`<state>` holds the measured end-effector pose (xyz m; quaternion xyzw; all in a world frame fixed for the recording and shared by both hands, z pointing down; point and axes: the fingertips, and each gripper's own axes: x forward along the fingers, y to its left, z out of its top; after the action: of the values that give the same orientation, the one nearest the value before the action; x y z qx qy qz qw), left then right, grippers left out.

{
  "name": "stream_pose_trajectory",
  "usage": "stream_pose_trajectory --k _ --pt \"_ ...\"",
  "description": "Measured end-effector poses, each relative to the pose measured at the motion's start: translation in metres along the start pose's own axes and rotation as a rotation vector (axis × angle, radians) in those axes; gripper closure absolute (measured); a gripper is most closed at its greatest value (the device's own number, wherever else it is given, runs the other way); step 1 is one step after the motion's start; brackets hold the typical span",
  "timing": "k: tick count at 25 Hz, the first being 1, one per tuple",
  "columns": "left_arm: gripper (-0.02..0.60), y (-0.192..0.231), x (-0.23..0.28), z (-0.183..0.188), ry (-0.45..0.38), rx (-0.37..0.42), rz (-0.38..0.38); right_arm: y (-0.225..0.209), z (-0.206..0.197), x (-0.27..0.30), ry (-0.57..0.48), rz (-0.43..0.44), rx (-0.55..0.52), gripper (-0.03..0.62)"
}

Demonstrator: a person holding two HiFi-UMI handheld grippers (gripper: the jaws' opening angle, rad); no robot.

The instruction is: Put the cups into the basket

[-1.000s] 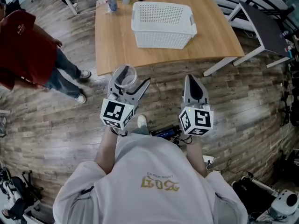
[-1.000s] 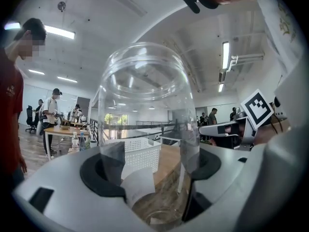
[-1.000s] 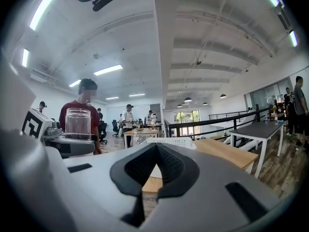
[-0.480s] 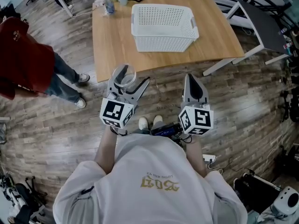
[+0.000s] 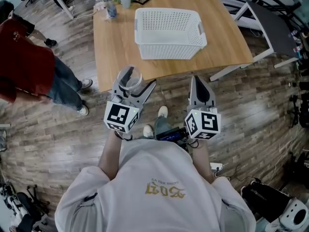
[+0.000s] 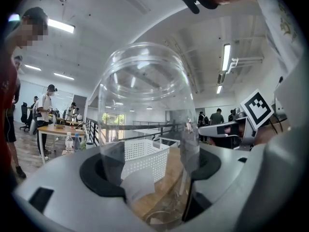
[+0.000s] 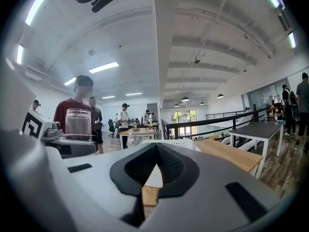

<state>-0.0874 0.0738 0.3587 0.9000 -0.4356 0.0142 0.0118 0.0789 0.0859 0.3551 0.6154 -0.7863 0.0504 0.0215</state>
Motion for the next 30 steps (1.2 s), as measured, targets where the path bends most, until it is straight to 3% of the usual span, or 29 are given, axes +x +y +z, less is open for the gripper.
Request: stream_pose_trajectory --k 14,30 --pt "0.233 0.029 0.063 0.012 -0.013 0.004 0.005 -0.027 0.016 0.069 -0.018 0.026 0.023 0.583" --pt "0.232 0.056 0.136 0.022 -0.011 0.026 0.089 -0.069 0.036 0.148 -0.037 0.122 0.041 0.583"
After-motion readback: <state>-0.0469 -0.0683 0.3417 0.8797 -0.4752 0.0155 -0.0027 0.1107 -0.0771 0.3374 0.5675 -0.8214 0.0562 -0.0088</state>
